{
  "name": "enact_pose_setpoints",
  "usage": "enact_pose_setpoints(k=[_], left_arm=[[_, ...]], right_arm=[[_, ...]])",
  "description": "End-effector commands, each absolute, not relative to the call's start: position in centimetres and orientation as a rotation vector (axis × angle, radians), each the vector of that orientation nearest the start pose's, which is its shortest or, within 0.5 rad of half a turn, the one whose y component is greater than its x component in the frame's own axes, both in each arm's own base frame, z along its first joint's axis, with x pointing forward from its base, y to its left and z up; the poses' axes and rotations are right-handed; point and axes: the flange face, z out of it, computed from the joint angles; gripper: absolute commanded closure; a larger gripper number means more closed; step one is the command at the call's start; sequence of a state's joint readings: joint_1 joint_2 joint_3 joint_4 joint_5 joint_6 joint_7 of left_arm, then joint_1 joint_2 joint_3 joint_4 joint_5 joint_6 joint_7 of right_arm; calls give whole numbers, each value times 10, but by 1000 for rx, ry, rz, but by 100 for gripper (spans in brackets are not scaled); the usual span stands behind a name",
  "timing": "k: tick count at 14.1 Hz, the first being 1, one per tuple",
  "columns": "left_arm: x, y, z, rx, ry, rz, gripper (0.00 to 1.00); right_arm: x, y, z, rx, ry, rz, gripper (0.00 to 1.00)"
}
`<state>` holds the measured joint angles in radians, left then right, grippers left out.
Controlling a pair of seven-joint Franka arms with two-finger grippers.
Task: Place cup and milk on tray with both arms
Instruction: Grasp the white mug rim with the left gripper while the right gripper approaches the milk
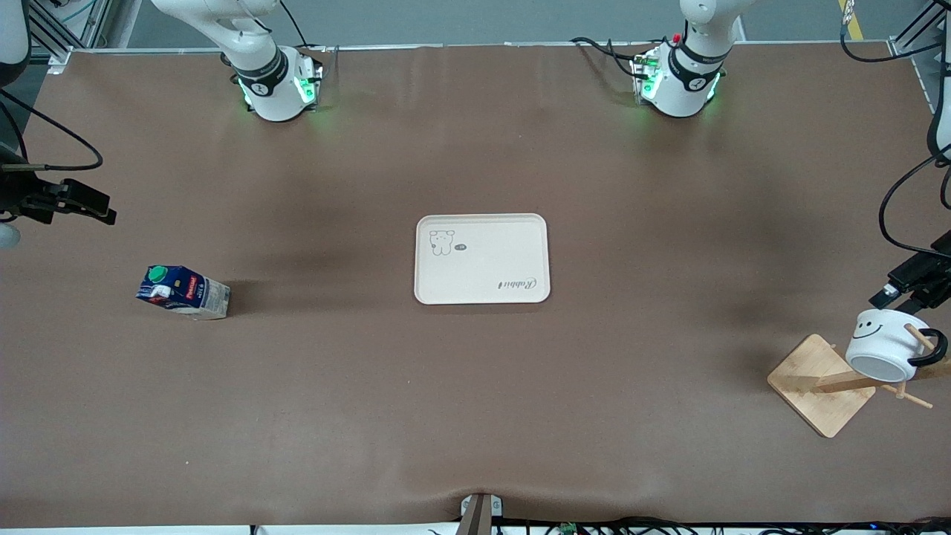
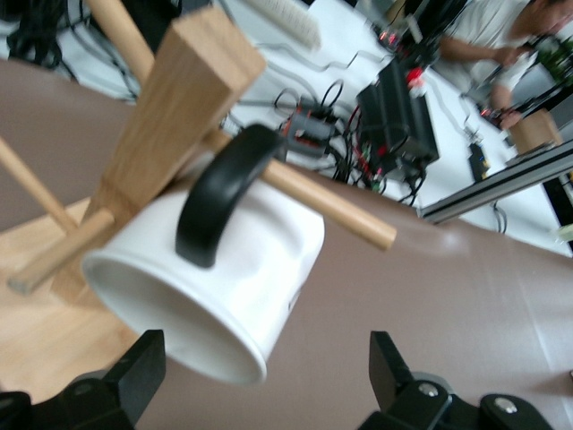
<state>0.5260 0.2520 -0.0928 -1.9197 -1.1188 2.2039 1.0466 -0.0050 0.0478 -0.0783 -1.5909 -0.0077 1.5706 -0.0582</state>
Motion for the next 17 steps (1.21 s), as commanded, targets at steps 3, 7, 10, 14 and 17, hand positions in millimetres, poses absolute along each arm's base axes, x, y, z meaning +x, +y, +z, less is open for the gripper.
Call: enact_pose_setpoints(k=[3,7,10,14,17], left_arm=[[585,242,386,2305,55,927,2],[595,238,369,2306,-2,928,24],[596,236,363,2304,-14,920,41],[599,229,365,2300,-31,917,71],[599,228,368,2300,-38,920,95]], right_arm=[[566,-51,591,-3158,24,116,0],[566,-52,593,-3161,24,112,0],[566,-52,596,-3165,4,103,0],[566,-53,596,-3163,4,103,0],[566,-51,594,-3163,4,110,0]])
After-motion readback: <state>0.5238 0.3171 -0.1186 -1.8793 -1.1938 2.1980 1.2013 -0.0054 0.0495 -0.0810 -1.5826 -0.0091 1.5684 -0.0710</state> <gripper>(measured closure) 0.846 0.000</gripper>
